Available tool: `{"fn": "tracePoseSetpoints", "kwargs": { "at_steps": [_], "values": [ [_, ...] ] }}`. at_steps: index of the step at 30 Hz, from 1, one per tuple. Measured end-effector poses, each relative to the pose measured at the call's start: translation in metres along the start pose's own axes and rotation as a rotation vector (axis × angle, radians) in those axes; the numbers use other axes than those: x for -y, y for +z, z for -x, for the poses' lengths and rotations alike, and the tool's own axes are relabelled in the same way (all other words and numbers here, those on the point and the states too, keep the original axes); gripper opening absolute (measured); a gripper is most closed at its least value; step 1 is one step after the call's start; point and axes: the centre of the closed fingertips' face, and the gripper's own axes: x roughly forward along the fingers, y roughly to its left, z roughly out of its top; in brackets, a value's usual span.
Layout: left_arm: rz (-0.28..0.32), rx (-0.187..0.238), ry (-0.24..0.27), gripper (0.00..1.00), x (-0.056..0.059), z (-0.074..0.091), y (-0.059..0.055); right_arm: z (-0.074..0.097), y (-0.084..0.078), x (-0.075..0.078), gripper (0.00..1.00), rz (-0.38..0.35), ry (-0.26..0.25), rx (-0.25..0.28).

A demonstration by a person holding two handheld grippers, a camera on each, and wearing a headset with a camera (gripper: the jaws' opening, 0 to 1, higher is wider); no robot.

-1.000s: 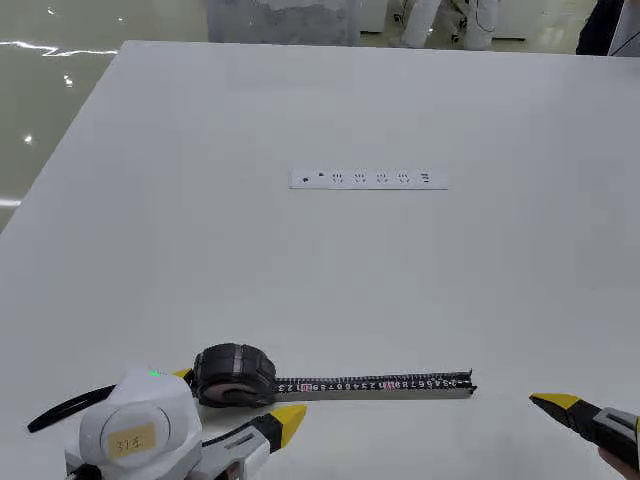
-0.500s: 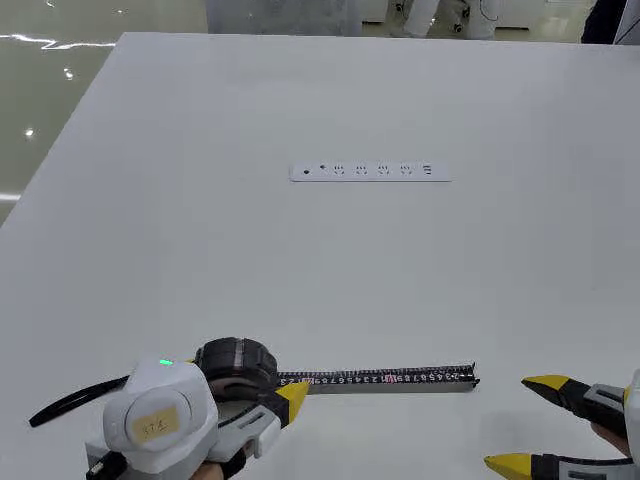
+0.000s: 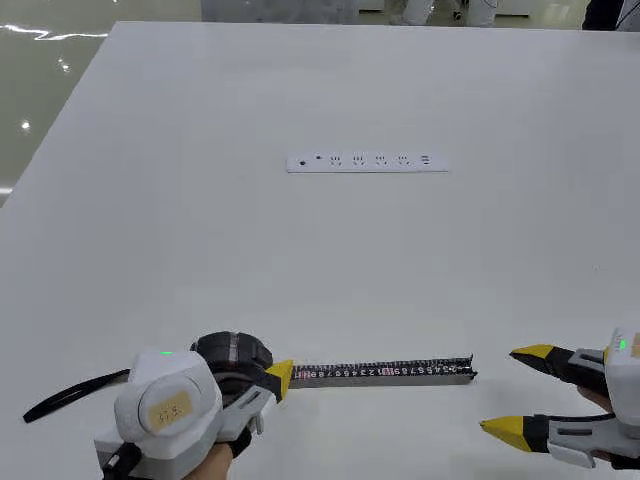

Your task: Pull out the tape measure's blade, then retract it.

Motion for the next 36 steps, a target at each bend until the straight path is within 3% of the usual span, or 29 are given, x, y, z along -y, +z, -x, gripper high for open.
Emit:
{"fn": "tracePoseSetpoints", "kwargs": {
  "at_steps": [6, 12, 29, 30, 36],
  "values": [
    [0.001, -0.012, 0.025, 0.67, -0.003, -0.003, -0.002, -0.006, 0.004, 0.006, 0.52, 0.030, 0.025, -0.007],
    [-0.016, -0.027, 0.058, 0.64, -0.007, -0.005, -0.004, -0.015, -0.001, 0.009, 0.45, 0.094, 0.067, -0.050],
    [-0.001, -0.039, 0.052, 0.63, -0.008, -0.006, -0.004, -0.034, -0.009, 0.019, 0.33, 0.158, 0.157, -0.120],
    [0.000, -0.039, 0.052, 0.63, -0.008, -0.006, -0.004, -0.036, -0.010, 0.020, 0.32, 0.188, 0.161, -0.130],
    [-0.001, -0.040, 0.053, 0.63, -0.008, -0.006, -0.005, -0.040, -0.006, 0.019, 0.27, 0.203, 0.186, -0.135]
  ]
}}
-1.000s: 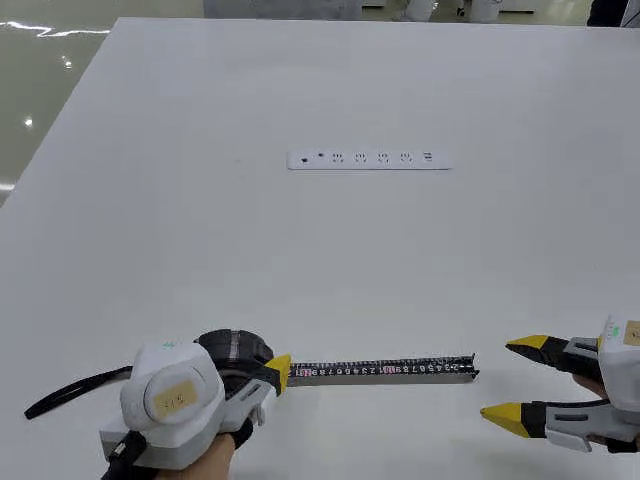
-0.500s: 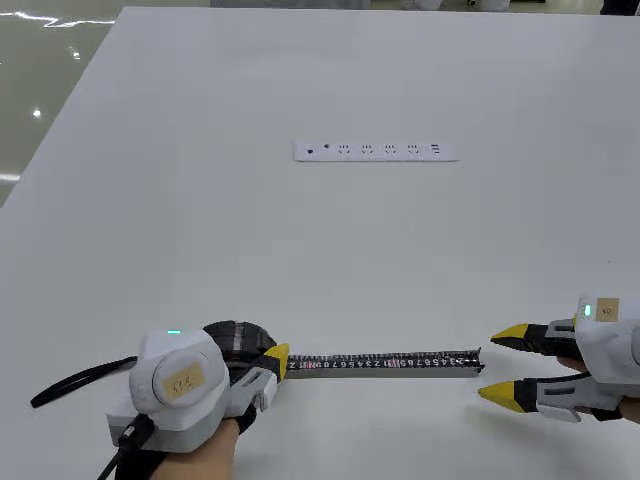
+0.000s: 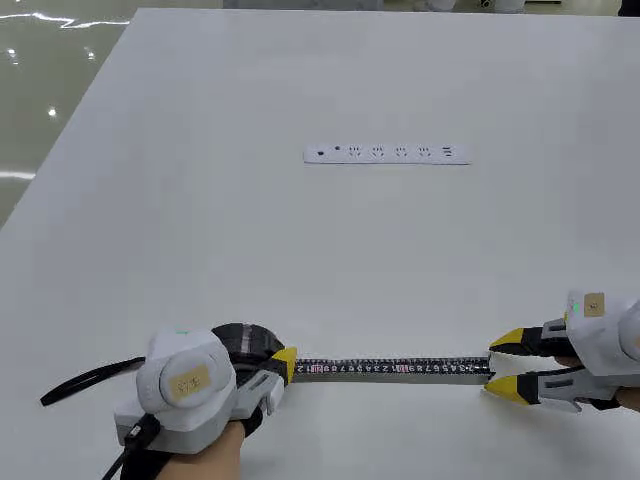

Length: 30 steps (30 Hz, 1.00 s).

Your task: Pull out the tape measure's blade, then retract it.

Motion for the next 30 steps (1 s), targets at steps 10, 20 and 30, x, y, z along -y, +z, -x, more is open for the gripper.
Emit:
{"fn": "tracePoseSetpoints", "kwargs": {
  "at_steps": [10, 20, 30],
  "values": [
    [0.006, -0.004, 0.000, 0.63, -0.0001, -0.0012, -0.0008, -0.0098, 0.0074, -0.0030, 0.18, 0.058, 0.037, -0.007],
    [0.012, -0.009, 0.000, 0.63, -0.0003, -0.0023, -0.0014, -0.0088, 0.0067, -0.0036, 0.14, 0.084, 0.049, -0.013],
    [0.009, -0.016, -0.008, 0.62, -0.0006, -0.0021, -0.0015, -0.0096, 0.0058, -0.0045, 0.12, 0.094, 0.049, -0.018]
  ]
}}
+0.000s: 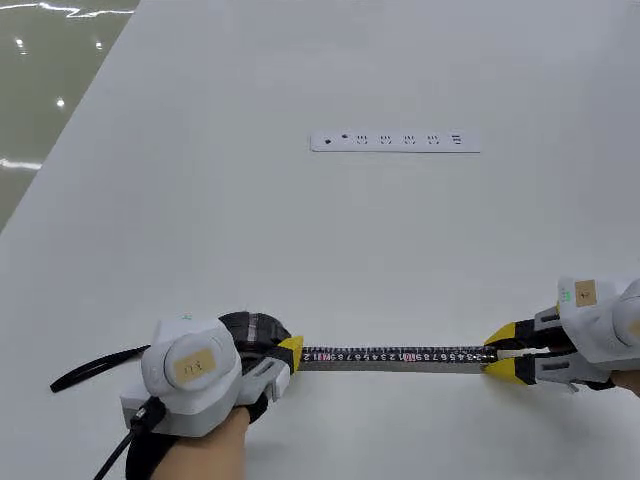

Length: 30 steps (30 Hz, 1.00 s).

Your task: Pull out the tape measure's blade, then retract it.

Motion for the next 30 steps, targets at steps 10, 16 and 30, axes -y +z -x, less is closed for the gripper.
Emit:
{"fn": "tracePoseSetpoints", "kwargs": {
  "at_steps": [10, 16, 30],
  "values": [
    [0.000, -0.022, -0.003, 0.60, 0.000, 0.000, -0.001, 0.000, 0.001, -0.001, 0.12, 0.006, 0.004, 0.004],
    [0.006, -0.023, -0.006, 0.60, 0.001, -0.001, -0.001, -0.002, 0.007, -0.001, 0.12, 0.004, 0.004, 0.013],
    [0.019, -0.023, -0.014, 0.60, 0.000, 0.000, -0.002, -0.015, 0.023, -0.003, 0.11, 0.008, 0.024, 0.037]
  ]
}}
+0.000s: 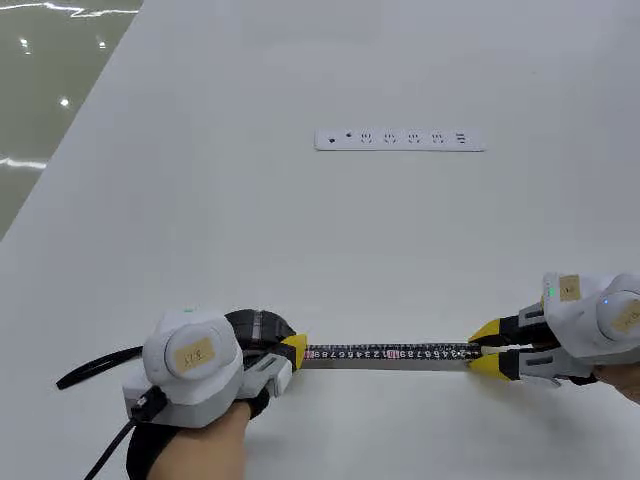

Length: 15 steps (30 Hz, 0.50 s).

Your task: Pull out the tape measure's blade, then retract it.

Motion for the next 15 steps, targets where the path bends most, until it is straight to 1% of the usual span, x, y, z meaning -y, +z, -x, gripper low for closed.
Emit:
{"fn": "tracePoseSetpoints", "kwargs": {
  "at_steps": [6, 7, 12, 15],
  "values": [
    [0.007, -0.002, -0.001, 0.60, 0.000, 0.000, 0.000, -0.010, 0.014, -0.005, 0.11, -0.003, 0.015, 0.024],
    [0.005, -0.002, -0.002, 0.60, 0.000, 0.000, 0.000, -0.012, 0.015, -0.003, 0.11, -0.003, 0.017, 0.027],
    [0.013, -0.004, -0.004, 0.60, -0.001, 0.000, 0.000, -0.021, 0.026, -0.007, 0.11, 0.003, 0.031, 0.037],
    [0.014, -0.003, -0.004, 0.60, -0.001, 0.001, 0.000, -0.025, 0.029, -0.007, 0.11, 0.002, 0.035, 0.039]
  ]
}}
